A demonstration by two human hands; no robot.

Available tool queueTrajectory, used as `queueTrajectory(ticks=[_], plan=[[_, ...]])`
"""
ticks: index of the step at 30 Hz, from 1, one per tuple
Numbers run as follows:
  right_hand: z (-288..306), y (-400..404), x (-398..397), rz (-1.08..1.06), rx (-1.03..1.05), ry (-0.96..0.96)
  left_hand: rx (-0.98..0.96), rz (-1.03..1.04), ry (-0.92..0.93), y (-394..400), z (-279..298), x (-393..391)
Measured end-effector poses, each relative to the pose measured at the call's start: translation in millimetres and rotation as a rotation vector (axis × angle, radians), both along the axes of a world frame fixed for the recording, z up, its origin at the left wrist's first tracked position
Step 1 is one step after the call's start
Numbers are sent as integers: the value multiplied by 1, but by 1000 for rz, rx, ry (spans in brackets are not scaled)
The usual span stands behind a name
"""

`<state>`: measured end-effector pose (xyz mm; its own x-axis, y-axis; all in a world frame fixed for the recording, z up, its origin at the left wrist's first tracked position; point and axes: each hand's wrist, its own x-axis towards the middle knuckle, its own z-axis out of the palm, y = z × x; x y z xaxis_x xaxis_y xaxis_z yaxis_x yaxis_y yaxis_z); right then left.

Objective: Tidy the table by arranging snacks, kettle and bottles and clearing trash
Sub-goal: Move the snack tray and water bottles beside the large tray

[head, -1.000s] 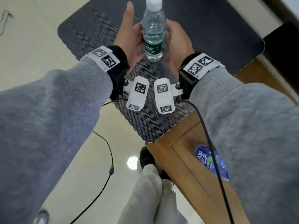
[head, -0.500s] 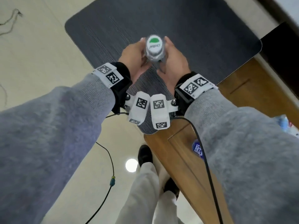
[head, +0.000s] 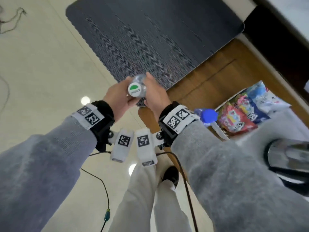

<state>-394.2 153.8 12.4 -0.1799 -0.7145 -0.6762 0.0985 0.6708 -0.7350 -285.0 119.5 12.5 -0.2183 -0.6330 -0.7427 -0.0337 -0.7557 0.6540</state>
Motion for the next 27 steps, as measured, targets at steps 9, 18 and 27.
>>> queueTrajectory(ticks=[9, 18, 27], plan=[[-20, 50, 18, 34, 122, -100, 128, 60, 7, 56, -23, 26], [-18, 94, -1, -33, 238, -162, 306, 3, 4, 88, -22, 12], [-14, 82, -27, -152, 205, -59, 303, 61, 47, 59, 0, -17]])
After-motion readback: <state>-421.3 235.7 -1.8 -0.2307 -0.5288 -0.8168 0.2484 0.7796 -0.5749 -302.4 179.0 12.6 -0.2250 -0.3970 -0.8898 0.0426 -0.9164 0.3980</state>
